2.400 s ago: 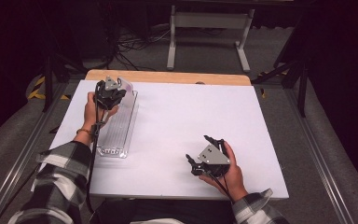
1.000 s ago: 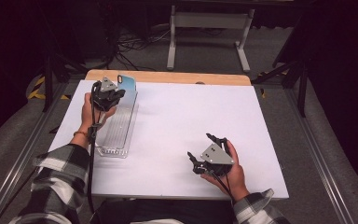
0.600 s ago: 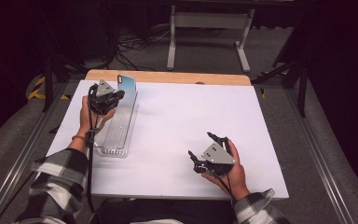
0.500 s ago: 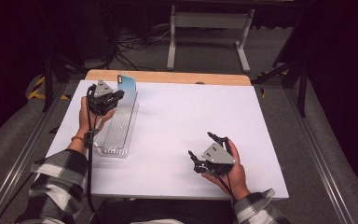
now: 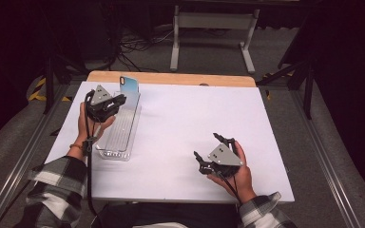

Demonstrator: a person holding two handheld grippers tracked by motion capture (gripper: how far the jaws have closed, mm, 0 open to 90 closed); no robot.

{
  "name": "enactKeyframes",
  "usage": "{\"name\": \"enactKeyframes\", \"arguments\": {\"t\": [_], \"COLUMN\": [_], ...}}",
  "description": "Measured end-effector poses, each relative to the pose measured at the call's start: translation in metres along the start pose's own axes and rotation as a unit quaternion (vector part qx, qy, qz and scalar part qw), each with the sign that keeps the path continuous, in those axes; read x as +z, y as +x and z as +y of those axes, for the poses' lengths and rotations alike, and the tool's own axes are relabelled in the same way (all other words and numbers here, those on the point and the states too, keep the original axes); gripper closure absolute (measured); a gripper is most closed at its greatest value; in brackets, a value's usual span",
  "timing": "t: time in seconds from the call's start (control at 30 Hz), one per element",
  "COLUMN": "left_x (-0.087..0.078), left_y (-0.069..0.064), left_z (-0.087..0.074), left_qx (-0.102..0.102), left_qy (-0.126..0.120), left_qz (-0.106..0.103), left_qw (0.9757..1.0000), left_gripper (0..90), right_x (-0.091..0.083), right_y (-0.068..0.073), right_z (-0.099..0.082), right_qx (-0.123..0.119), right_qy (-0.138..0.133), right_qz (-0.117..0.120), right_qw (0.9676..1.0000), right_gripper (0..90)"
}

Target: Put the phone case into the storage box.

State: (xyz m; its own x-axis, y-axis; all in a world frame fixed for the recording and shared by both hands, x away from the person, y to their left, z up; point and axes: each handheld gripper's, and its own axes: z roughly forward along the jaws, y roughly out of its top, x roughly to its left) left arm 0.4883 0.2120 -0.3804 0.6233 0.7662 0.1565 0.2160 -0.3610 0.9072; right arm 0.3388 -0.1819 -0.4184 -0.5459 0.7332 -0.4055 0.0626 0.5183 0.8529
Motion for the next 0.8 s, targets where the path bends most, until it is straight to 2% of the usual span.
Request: {"name": "enactKeyframes", "arguments": {"t": [0.3, 0.43, 0.8], "left_x": [-0.004, -0.005, -0.014], "left_y": [-0.013, -0.016, -0.025], "left_z": [-0.004, -0.004, -0.006], "left_qx": [0.012, 0.016, 0.023], "left_qy": [-0.001, -0.003, -0.019], "left_qz": [-0.014, -0.013, -0.026], "left_qw": [0.9998, 0.9998, 0.9992], "left_gripper": [77.9, 74.7, 66.2], "right_x": [-0.001, -0.001, -0.002], "right_y": [-0.003, -0.003, -0.003], "right_z": [-0.001, -0.001, 0.0], "right_qx": [0.002, 0.001, -0.001], "right_qy": [0.001, 0.001, -0.003], "right_qz": [-0.002, -0.002, -0.003], "right_qw": [1.0, 1.0, 1.0], "right_gripper": [14.5, 14.5, 14.5]}}
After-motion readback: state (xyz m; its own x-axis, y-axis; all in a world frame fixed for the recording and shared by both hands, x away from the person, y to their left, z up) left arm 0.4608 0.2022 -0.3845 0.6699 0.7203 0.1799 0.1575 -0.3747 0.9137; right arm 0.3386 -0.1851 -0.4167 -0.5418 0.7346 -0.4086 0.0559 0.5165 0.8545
